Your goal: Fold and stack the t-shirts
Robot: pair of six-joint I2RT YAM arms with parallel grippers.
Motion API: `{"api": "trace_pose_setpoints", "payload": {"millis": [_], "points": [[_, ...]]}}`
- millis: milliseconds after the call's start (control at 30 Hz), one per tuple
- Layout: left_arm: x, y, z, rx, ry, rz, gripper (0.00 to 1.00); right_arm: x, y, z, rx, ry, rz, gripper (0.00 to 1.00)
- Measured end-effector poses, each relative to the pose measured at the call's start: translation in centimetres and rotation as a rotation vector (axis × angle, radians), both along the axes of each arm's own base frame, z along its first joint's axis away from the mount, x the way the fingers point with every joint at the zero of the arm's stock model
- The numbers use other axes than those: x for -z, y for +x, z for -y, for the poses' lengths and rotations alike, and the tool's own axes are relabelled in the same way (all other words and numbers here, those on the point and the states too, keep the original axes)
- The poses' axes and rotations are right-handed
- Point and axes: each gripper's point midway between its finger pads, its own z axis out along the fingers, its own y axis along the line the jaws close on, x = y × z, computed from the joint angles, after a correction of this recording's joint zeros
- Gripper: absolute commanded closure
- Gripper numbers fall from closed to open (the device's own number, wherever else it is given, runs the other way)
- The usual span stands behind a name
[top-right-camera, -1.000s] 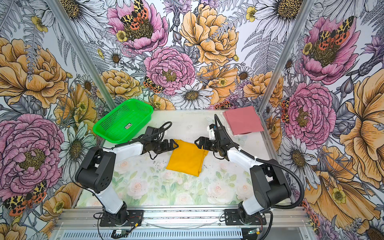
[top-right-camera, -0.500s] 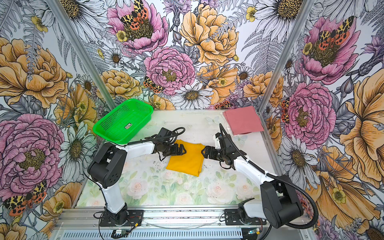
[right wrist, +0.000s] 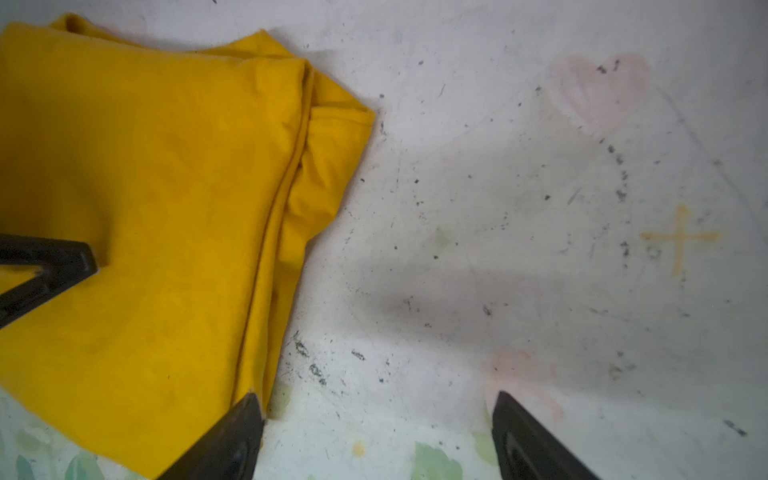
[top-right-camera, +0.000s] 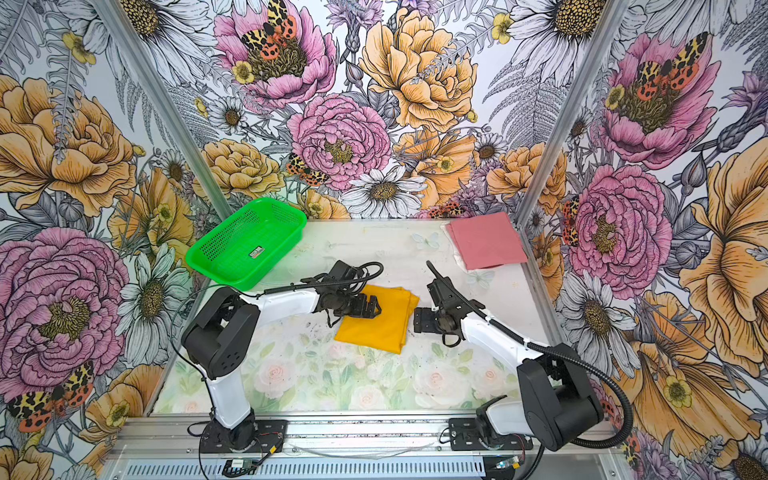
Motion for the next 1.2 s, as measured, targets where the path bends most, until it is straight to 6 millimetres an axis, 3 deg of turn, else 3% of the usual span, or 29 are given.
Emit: {"api": "trace_pose_setpoints", "payload": {"millis": [400,567,767,867,1000,1200], "points": [[0.0,-1.4,0.2,0.017,-0.004,-0.012,0.01,1.9,0.6,-2.8,-0.075,-0.097,-0.039,0.11],[-0.2,-2.1,-0.9,0.000,-0.024,-0.036,0.01,0.8,0.6,-3.3,-0.078,-0.038,-0.036,0.10],[-0.4,-2.6,-4.2,-0.076,-0.037,-0.070,0.03,-1.5,1.0,-4.5,-0.072,0.114,-0.008,0.10],[-0.7,-2.3,-5.3,-0.111,-0.043,-0.076,0.18,-1.4,0.9,-5.4,-0.076,0.177,-0.020,0.10],[-0.3,-2.6,-6.3,-0.136,-0.020,-0.093,0.56,-1.1,1.0,-6.6,-0.078,0.246,-0.038,0.10],[0.4,-3.0,-7.1,-0.145,0.042,-0.096,0.77,-0.1,1.5,-7.7,-0.059,0.333,-0.063,0.10]]}}
